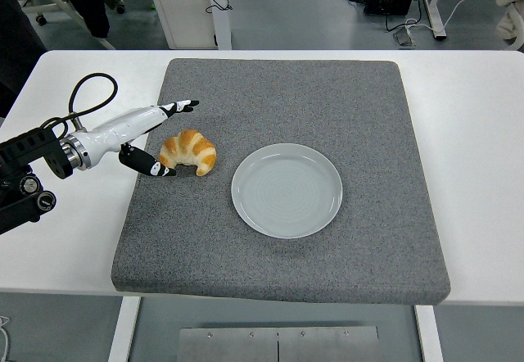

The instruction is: Place the bread on the plate

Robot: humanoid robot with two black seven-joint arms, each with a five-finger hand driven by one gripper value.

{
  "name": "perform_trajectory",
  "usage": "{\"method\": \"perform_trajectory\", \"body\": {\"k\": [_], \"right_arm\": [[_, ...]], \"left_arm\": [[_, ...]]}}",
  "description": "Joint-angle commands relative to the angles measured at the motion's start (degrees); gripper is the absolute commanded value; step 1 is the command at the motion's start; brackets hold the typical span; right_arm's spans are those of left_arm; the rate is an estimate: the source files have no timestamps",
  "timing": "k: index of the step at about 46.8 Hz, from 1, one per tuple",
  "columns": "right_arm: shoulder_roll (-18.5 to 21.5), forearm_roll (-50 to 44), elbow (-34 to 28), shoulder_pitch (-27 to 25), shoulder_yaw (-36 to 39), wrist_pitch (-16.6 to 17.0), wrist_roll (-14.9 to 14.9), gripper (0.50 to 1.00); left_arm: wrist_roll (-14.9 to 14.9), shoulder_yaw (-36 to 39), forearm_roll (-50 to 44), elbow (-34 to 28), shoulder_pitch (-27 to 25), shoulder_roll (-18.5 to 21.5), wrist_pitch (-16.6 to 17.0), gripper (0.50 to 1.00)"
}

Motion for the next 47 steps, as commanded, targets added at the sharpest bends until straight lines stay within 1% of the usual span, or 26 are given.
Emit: {"method": "perform_trajectory", "body": {"k": [1,13,22,31,37,41,47], "right_arm": [[0.0,0.0,0.0,0.0,0.0,0.0,0.0,1.000],[0.0,0.0,0.0,0.0,0.0,0.0,0.0,1.000],[0.0,0.0,0.0,0.0,0.0,0.0,0.0,1.000],[0.0,0.0,0.0,0.0,0.0,0.0,0.1,1.000],[0.0,0.0,0.0,0.0,0.0,0.0,0.0,1.000],[0.0,0.0,0.0,0.0,0.0,0.0,0.1,1.000],[0.0,0.0,0.0,0.0,0.0,0.0,0.0,1.000]], "left_arm": [[0.0,0.0,0.6,2.1,0.0,-1.6,0.4,0.971],[0.0,0.0,0.7,3.2,0.1,-3.6,1.4,0.971],[-0.1,0.3,0.7,3.5,0.1,-4.8,1.5,0.971],[0.0,0.3,0.7,6.7,0.5,-6.9,1.6,0.971],[-0.1,0.3,0.8,7.9,0.9,-7.7,3.3,0.968],[-0.1,0.4,0.8,8.2,1.0,-8.1,3.5,0.955],[-0.2,0.4,0.8,8.4,1.1,-9.0,3.5,0.909]]}}
